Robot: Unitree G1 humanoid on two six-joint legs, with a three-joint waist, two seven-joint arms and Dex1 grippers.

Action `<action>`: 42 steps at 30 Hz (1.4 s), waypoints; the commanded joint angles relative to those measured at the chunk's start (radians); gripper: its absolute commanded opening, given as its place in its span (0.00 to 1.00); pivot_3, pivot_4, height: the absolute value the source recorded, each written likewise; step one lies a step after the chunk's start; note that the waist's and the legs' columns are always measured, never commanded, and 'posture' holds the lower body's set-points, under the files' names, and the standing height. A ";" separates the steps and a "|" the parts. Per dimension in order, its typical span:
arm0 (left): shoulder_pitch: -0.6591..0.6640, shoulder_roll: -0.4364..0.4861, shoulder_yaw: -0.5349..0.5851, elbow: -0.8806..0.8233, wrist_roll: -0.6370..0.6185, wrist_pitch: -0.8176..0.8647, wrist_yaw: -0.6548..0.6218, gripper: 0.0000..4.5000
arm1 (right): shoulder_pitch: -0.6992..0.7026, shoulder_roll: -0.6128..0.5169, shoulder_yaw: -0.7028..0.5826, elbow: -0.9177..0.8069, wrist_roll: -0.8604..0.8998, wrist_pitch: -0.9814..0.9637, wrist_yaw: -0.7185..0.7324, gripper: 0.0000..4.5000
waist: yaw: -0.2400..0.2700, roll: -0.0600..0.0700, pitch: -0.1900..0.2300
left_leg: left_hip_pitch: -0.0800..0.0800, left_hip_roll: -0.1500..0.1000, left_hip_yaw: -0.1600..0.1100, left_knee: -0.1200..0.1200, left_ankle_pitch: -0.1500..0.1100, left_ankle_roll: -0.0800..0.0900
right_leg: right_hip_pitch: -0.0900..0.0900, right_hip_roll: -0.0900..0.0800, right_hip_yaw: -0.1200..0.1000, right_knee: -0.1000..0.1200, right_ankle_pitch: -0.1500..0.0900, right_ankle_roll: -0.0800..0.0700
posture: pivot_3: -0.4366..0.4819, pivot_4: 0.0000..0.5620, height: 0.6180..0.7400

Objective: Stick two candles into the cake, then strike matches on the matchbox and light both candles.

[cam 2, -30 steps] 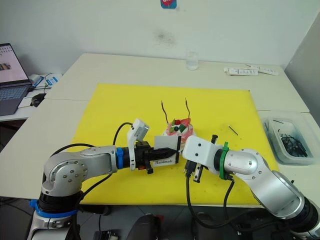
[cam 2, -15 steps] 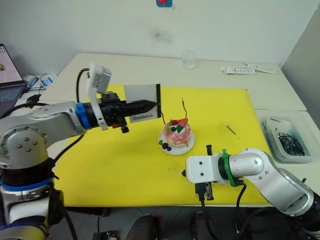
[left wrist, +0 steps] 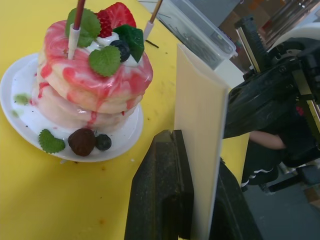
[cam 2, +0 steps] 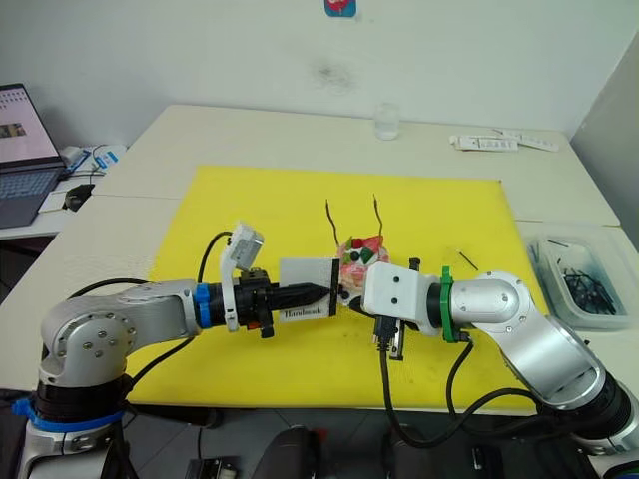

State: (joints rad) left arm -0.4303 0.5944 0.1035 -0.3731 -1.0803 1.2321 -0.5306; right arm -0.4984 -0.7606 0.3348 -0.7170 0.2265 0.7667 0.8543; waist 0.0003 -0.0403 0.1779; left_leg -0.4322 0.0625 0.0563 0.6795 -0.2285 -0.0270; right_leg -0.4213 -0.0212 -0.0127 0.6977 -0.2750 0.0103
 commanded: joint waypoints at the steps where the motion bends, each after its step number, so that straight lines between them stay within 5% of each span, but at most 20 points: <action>1: -0.024 0.001 -0.010 -0.001 0.001 -0.018 -0.028 0.00 | -0.009 0.016 -0.015 -0.043 -0.003 0.009 -0.031 0.00 | 0.000 0.000 0.000 | 0.000 0.000 0.000 0.000 0.000 0.000 | 0.000 0.000 0.000 0.000 0.000 0.000 | 0.48 0.27 0.54; 42: -0.028 -0.017 -0.018 -0.010 -0.027 0.012 -0.022 0.00 | -0.008 0.026 0.048 -0.017 -0.061 -0.009 -0.061 0.00 | -0.001 0.000 0.000 | 0.000 0.000 0.000 -0.001 0.000 0.000 | 0.000 0.001 0.000 0.000 -0.001 -0.001 | 0.48 0.27 0.54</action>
State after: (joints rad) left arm -0.4458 0.5830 0.0775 -0.3491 -1.0809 1.2424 -0.5527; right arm -0.5002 -0.7348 0.4041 -0.7052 0.1762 0.7692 0.8033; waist -0.0009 -0.0403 0.1779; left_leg -0.4323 0.0628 0.0558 0.6789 -0.2285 -0.0270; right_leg -0.4214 -0.0206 -0.0126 0.6977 -0.2756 0.0095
